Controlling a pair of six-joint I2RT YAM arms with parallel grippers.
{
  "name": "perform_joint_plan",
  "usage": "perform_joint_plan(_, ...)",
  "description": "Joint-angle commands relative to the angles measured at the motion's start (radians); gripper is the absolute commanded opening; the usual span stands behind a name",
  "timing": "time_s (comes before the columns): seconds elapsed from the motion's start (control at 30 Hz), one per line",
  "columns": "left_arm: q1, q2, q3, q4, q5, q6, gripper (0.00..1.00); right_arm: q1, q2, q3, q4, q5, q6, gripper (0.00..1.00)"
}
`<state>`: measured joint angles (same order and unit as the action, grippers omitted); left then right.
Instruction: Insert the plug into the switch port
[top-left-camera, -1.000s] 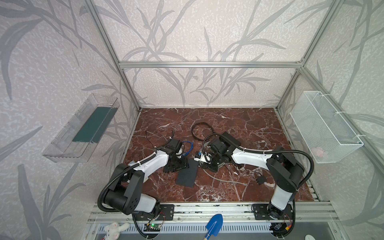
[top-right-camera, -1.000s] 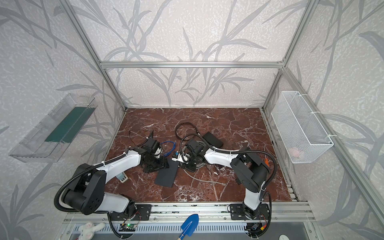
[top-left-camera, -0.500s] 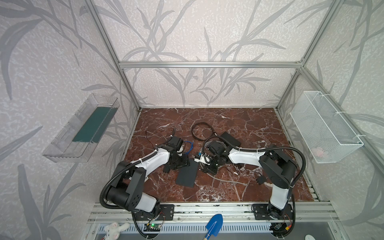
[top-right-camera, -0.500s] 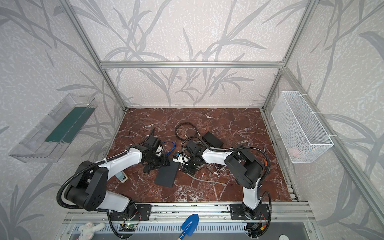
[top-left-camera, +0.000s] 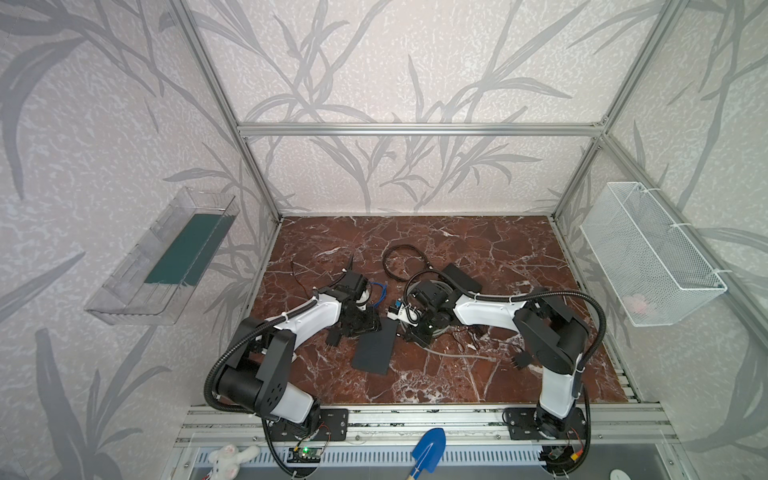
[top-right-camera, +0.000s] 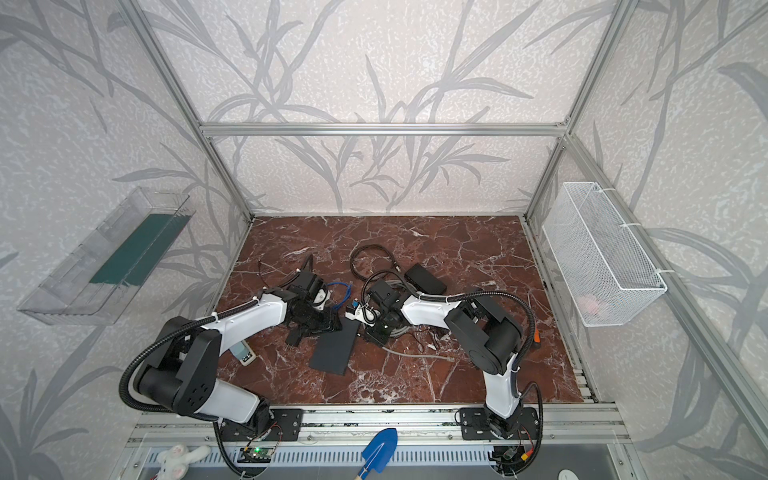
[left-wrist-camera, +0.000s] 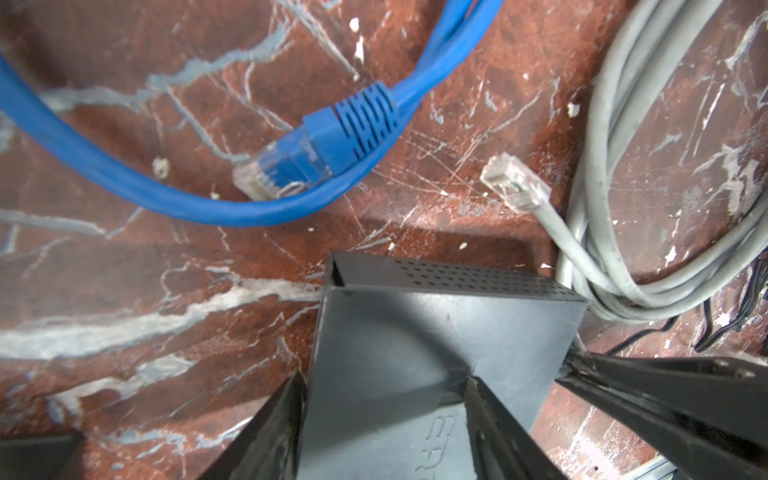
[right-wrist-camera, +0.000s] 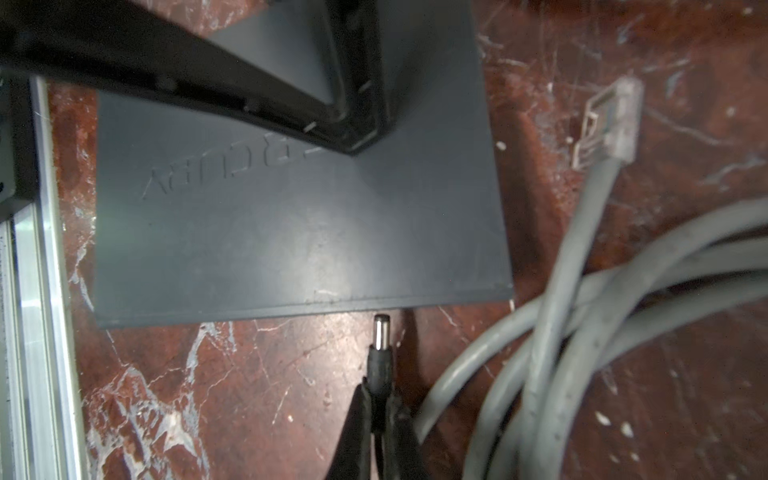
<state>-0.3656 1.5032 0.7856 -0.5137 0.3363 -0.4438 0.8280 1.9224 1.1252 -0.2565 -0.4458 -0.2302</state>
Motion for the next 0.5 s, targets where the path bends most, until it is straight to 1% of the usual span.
perform_joint_plan(0.0,-0.002,0.017,0.021,-0.004,-0.006,0.018,0.64,-0.007,0.037,0.046,-0.054,0.035,0.018,0.07)
perform_joint_plan(0.23,-0.002,0.026,0.018,-0.005,0.007,0.032,0.64,-0.008,0.044,0.042,-0.034,0.033,0.033,0.07)
perform_joint_plan(0.47,-0.004,0.051,0.046,-0.04,0.024,0.079,0.63,-0.016,0.03,0.039,-0.009,0.053,0.034,0.07)
